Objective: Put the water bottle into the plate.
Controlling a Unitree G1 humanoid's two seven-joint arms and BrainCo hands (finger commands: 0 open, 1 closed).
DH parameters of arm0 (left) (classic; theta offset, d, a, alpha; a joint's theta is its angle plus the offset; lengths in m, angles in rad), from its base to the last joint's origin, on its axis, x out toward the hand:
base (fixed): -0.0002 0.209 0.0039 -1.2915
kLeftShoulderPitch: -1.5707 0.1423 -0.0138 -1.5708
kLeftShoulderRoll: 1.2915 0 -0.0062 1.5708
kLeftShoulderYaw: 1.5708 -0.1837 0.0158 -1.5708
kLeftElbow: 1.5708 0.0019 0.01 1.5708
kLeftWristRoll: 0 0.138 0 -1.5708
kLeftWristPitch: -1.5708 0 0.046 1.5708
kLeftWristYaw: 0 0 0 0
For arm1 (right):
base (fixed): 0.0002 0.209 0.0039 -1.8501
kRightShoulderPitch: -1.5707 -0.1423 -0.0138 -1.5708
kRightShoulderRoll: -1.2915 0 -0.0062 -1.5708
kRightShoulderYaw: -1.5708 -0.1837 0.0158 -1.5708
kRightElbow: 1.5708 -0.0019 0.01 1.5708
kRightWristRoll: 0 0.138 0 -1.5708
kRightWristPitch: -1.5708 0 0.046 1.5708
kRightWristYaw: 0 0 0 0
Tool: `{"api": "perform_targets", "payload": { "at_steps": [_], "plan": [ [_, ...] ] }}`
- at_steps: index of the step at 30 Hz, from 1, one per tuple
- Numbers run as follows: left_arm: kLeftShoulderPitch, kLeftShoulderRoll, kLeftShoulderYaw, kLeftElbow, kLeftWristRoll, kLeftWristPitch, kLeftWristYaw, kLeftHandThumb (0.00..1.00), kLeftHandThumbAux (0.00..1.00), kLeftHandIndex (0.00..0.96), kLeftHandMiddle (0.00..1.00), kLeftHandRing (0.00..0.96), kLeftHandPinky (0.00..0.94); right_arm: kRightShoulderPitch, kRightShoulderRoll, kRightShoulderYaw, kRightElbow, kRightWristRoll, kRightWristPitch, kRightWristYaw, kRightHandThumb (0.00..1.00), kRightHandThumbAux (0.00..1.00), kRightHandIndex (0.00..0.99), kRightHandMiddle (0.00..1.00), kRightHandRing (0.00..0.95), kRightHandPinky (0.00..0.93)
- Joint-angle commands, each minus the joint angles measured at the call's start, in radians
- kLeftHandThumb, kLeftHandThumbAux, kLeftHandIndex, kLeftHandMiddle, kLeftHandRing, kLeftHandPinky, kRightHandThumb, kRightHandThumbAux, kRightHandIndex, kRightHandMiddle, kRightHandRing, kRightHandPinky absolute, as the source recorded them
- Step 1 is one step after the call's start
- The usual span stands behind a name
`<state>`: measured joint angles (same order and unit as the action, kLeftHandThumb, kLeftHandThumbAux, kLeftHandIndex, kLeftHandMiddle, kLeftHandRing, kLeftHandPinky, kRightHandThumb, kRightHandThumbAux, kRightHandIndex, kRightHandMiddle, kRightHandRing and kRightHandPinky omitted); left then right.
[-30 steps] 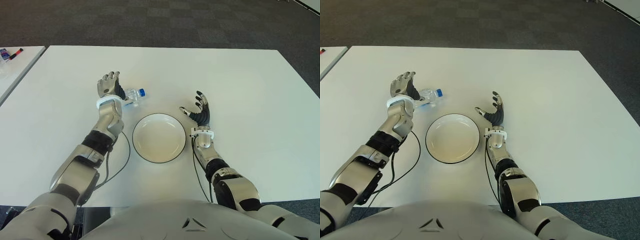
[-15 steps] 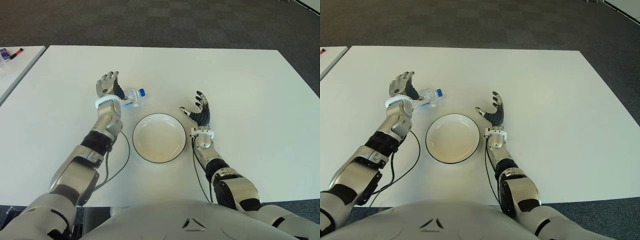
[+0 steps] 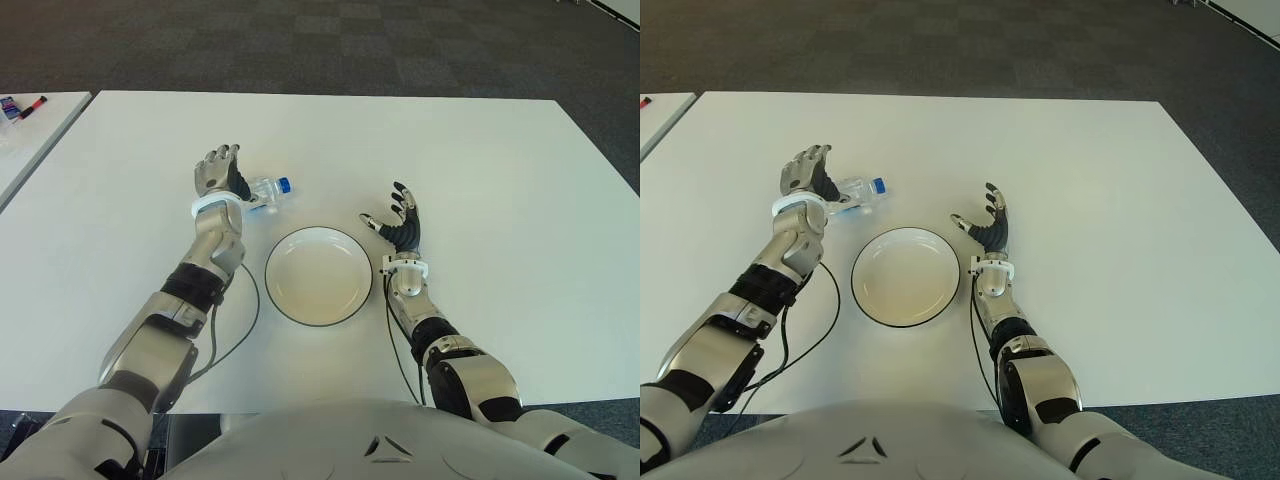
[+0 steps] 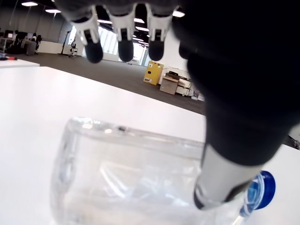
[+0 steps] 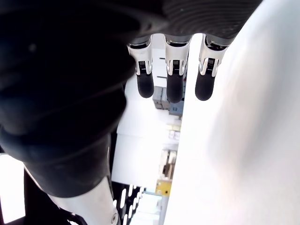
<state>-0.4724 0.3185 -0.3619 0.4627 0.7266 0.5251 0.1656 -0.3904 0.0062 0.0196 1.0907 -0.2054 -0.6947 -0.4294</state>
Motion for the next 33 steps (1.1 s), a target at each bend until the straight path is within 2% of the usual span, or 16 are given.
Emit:
{"api": "perform_targets", "payload": {
  "at_steps": [1,18,33],
  "plan": [
    [0.021,0.004,0.012,0.011,-0.016,-0.009,-0.01,0.0,0.903,0.0,0.0,0.0,0.056,0.041,0.008,-0.002,0.037,0.006,0.028,0.007,0.0,0.928,0.149,0.132,0.133,0.175],
    [0.017,-0.008,0.021,0.032,-0.044,-0.03,-0.025,0.0,0.905,0.0,0.0,0.0,0.051,0.038,0.005,0.001,0.04,0.003,0.027,0.001,0.0,0.924,0.142,0.129,0.133,0.176],
    [-0.037,-0.027,0.005,0.169,-0.079,-0.048,-0.119,0.0,0.904,0.0,0.0,0.0,0.063,0.038,0.006,-0.004,0.04,0.012,0.028,0.01,0.0,0.928,0.14,0.127,0.131,0.174]
  ]
}}
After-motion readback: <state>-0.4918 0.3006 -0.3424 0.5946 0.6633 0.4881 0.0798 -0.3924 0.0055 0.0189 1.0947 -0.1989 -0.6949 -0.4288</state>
